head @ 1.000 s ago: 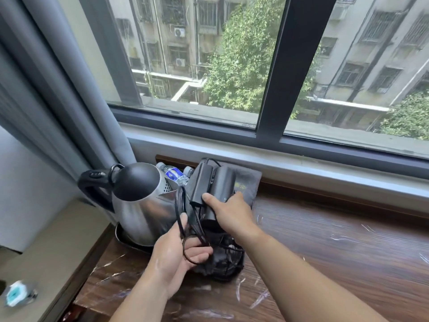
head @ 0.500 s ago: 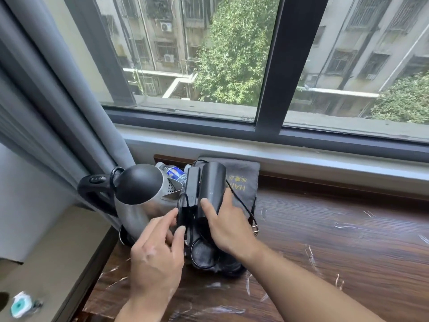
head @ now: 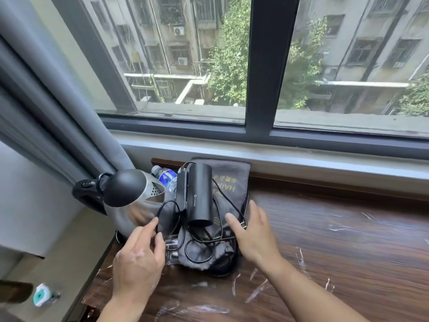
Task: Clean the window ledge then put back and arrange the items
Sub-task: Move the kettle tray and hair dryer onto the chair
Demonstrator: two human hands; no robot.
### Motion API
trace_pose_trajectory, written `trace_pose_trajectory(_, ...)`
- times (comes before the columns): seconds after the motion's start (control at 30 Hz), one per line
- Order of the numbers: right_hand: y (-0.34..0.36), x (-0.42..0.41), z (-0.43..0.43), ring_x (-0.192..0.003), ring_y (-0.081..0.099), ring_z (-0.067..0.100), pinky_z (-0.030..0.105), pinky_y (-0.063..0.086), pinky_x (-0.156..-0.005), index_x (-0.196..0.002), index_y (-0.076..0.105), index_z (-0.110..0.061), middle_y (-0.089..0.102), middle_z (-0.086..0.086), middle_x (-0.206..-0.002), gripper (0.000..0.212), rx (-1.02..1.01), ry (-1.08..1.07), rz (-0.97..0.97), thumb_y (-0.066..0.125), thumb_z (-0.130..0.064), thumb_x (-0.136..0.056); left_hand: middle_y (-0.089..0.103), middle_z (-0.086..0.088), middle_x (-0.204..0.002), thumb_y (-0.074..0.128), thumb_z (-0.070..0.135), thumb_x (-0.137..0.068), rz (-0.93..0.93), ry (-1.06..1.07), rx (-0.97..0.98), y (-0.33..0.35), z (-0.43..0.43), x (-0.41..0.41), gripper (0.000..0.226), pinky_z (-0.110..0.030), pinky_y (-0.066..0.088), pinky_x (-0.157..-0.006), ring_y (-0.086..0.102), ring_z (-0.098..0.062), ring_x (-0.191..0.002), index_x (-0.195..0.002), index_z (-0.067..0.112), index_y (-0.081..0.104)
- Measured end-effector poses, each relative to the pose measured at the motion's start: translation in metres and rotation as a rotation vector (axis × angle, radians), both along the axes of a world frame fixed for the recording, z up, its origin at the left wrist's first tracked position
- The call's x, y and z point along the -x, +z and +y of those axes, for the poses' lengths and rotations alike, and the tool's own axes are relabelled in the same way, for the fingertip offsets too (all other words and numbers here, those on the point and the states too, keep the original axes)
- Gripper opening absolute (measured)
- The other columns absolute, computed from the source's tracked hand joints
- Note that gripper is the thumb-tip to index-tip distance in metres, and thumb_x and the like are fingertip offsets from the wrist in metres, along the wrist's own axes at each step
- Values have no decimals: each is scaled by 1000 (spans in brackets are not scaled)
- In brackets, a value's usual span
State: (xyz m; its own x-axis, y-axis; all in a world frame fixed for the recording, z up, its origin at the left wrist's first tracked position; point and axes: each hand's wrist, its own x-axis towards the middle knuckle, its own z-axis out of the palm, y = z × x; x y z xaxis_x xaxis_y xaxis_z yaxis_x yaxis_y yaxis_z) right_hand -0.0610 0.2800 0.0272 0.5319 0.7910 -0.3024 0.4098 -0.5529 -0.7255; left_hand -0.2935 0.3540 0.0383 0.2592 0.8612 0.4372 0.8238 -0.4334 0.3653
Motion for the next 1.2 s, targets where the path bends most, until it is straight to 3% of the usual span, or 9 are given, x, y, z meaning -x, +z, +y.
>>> trace_pose_trajectory(0.1, 2, 6, -3, -139, 42, 24, 34, 35, -108, -147, 39, -18, 47, 4, -149, 90, 17, 9, 220, 42, -80, -81, 64, 0, -81, 49, 34, -88, -57, 36, 36, 4, -8, -6, 46, -40, 58, -60, 60, -24, -57, -116, 6, 72)
trace_pose_trajectory(0.27, 3, 42, -9, -154, 3, 14, 31, 7, -124, -160, 2, -14, 3, 0, -168, 95, -26, 140, 114, 46, -66, -94, 54, 7, -76, 63, 30, -81, -103, 28, 170, 1, -17, -14, 53, -27, 48, -70, 49, -8, -66, -129, 7, 65)
trace_pose_trajectory(0.4, -10, 44, -10, -154, -8, 16, 45, -1, -125, -160, 0, -18, 2, -4, -168, 94, 73, 240, -17, 30, -75, -92, 53, 8, -82, 71, 27, -92, -110, 8, 229, -6, -21, -9, 49, -28, 44, -74, 52, -1, -80, -137, 11, 60)
trace_pose_trajectory(0.53, -21, 23, -14, -152, 9, 14, 29, 7, -123, -159, 15, -20, 17, -3, -166, 91, -47, 256, -77, 36, -75, -90, 55, 17, -98, 60, 46, -94, -125, -75, 276, -5, -11, 6, 52, -30, 52, -74, 58, -4, -82, -141, 24, 57)
trace_pose_trajectory(0.7, -19, 20, -14, -135, 28, -2, 16, 18, -109, -154, 30, -24, 34, -6, -157, 89, -189, 188, -23, 51, -73, -83, 59, 16, -108, 57, 49, -89, -180, -263, 329, 2, 1, 33, 57, -7, 44, -79, 59, -8, -93, -141, 27, 55)
trace_pose_trajectory(0.9, -25, 32, -9, -131, 32, -3, 22, 25, -108, -153, 31, -30, 40, -9, -152, 105, -204, 103, -49, 50, -89, -69, 66, 16, -100, 66, 42, -87, -213, -443, 345, -6, 42, 81, 37, -14, 49, -78, 63, -4, -93, -120, 25, 68)
trace_pose_trajectory(1.0, -29, 36, -9, -137, 39, 9, 35, 35, -113, -156, 24, -32, 38, -11, -153, 119, -126, 75, -79, 43, -99, -59, 65, 16, -95, 60, 62, -90, -178, -450, 297, -19, 72, 118, 50, -6, 45, -84, 60, 9, -95, -102, 15, 71)
trace_pose_trajectory(1.1, -32, 40, -11, -142, 33, 9, 35, 31, -117, -157, 17, -29, 32, -15, -153, 127, -76, 58, -106, 45, -100, -55, 59, 20, -110, 52, 80, -82, -216, -405, 350, -26, 103, 140, 67, 4, 32, -93, 51, 20, -105, -113, 22, 64)
trace_pose_trajectory(1.2, -35, 41, -13, -149, 12, 4, 32, 16, -122, -158, 16, -28, 14, -15, -160, 134, -11, 41, -133, 44, -103, -51, 55, 21, -121, 60, 81, -74, -297, -422, 448, -37, 125, 140, 66, 5, 33, -95, 53, 17, -107, -123, 37, 55)
